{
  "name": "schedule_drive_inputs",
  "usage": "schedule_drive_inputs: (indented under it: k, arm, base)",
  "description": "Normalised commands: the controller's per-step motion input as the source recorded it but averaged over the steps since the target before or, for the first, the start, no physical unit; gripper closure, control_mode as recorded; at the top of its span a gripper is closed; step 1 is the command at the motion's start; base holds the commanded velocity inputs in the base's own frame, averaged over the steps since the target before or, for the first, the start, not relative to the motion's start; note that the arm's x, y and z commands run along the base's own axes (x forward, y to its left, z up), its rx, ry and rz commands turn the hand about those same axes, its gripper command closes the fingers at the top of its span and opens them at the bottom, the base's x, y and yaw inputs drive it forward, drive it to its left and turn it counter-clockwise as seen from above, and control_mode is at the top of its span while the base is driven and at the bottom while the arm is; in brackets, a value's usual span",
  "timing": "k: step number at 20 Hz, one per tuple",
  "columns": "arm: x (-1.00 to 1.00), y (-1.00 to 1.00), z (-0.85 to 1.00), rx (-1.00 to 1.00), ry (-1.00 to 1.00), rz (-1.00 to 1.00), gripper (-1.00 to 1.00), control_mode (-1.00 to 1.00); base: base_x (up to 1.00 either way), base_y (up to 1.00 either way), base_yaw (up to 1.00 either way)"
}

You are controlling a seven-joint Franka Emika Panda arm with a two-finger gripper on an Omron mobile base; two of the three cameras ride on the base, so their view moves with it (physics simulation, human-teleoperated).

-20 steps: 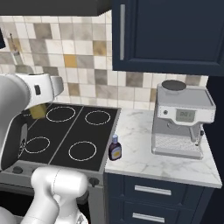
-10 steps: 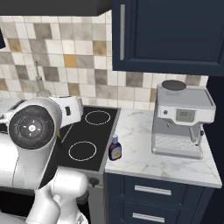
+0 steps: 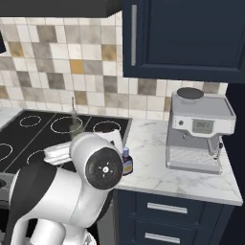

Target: Take 2 condiments from the cabinet and move them on the counter near the stove.Make sure the condiments are lined up with each other, next to each other.

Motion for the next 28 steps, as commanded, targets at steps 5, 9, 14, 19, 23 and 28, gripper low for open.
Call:
schedule_drive_inputs:
  k: [5, 9, 14, 19, 23, 28]
  arm:
    - [0.24, -0.28, -0.5, -0.11, -0.04, 0.0, 1.0, -1.0]
    - [0.13, -0.35, -0.34, -0.09, -0.06, 0.0, 1.0, -1.0]
    - [0.02, -0.38, -0.24, -0.01, 0.0, 0.0, 1.0, -1.0]
    - [0.11, -0.16, -0.39, 0.05, -0.09, 0.0, 1.0, -1.0]
    - [0.07, 0.0, -0.55, 0.09, -0.13, 0.0, 1.0, -1.0]
    - [0.33, 0.0, -0.49, 0.1, -0.03, 0.04, 1.0, -1.0]
  base:
    - [0.0, 0.0, 0.0]
    - [0.0, 0.0, 0.0]
    - [0.0, 0.0, 0.0]
    - [0.0, 0.0, 0.0]
    - [0.0, 0.0, 0.0]
    - [0.0, 0.0, 0.0]
